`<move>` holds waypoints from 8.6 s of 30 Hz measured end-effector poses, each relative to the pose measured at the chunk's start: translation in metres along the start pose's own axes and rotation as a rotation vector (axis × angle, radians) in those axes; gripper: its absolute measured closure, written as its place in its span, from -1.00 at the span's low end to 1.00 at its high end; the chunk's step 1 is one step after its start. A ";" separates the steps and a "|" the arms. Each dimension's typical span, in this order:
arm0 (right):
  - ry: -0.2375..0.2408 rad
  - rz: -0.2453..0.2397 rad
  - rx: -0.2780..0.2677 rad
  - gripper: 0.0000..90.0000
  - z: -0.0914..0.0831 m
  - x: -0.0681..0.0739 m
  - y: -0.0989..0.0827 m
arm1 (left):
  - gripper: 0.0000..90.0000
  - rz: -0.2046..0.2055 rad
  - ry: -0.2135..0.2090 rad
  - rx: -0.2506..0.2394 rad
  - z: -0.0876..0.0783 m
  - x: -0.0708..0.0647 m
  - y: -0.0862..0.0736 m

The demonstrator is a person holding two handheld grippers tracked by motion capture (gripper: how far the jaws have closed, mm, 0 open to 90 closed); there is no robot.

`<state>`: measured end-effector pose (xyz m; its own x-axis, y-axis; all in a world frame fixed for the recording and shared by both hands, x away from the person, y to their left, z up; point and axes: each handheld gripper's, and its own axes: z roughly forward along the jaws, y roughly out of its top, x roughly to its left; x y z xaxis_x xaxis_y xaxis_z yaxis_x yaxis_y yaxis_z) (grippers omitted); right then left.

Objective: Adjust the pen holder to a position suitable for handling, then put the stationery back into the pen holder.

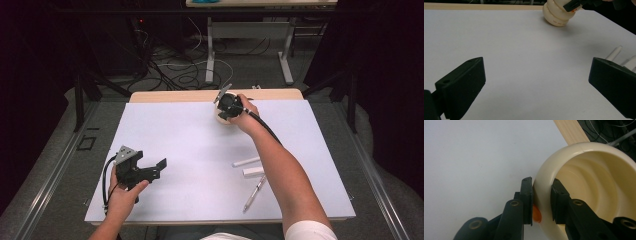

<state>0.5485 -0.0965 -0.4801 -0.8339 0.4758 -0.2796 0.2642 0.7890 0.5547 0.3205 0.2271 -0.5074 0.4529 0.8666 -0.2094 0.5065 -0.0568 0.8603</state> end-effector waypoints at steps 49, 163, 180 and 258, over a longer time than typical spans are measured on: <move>0.260 0.001 0.088 0.69 -0.062 0.096 0.000 | -0.97 0.001 0.013 0.033 0.006 -0.002 -0.001; -0.208 0.805 -0.333 -0.78 -0.146 0.086 -0.233 | -0.65 0.091 -0.090 0.115 0.021 -0.040 0.001; -0.205 0.732 -0.330 -0.59 -0.152 0.086 -0.228 | -0.45 0.189 -0.162 0.160 0.046 -0.096 0.011; -0.164 0.687 -0.360 -0.40 -0.151 0.092 -0.226 | 0.52 0.025 -0.404 0.698 0.144 -0.227 -0.012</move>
<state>0.3390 -0.2897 -0.5130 -0.4514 0.8841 0.1212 0.4974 0.1365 0.8567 0.3167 -0.0402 -0.5373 0.6329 0.6224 -0.4605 0.7737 -0.4864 0.4059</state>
